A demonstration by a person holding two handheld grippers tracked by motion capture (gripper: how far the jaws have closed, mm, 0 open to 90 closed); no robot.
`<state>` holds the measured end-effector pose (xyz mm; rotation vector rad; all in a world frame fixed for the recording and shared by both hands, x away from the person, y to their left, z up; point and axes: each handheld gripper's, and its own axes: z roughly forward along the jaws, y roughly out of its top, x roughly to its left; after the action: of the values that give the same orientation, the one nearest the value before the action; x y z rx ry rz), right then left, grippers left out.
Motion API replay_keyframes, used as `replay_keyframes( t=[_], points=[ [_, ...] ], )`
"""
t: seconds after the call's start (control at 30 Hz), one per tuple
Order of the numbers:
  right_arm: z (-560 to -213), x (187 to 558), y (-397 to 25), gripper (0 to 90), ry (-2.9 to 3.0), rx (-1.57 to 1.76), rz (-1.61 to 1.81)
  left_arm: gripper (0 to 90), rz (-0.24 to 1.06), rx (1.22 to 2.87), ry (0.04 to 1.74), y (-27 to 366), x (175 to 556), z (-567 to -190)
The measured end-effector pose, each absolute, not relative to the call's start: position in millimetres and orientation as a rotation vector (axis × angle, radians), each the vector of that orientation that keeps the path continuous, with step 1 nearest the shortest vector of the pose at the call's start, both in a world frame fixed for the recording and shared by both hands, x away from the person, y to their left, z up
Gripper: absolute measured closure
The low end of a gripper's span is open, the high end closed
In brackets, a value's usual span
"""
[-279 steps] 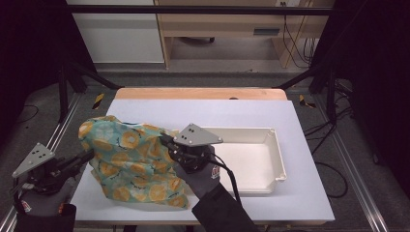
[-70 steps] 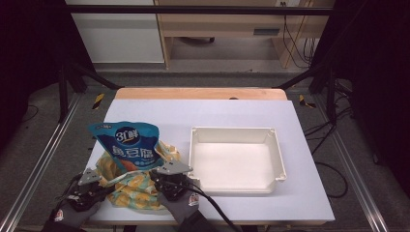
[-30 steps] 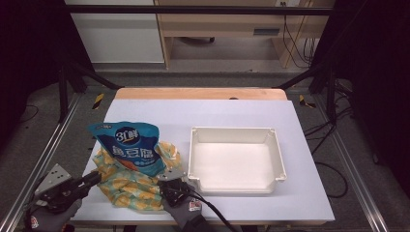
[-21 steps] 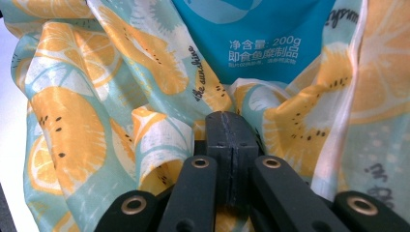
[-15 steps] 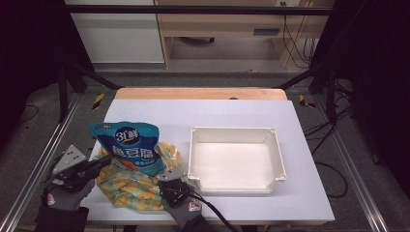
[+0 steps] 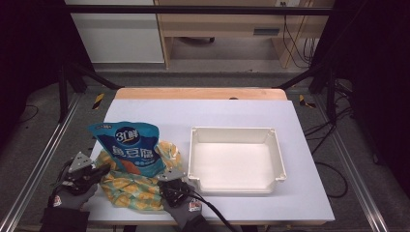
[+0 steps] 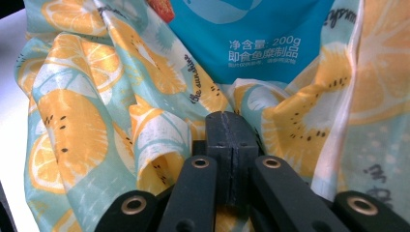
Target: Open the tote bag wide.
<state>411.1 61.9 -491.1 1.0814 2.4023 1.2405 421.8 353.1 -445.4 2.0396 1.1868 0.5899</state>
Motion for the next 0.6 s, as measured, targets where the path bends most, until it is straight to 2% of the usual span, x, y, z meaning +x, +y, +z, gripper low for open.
replay_keyframes(
  t=[0.43,0.6],
  points=[
    [-491,411,60,90.0,2.387,1.108,1.238,89.9,0.564,2.17,1.224,350,432,-468],
    [-490,410,53,90.0,2.371,1.123,1.235,89.9,0.548,2.165,1.23,350,433,-469]
  ],
)
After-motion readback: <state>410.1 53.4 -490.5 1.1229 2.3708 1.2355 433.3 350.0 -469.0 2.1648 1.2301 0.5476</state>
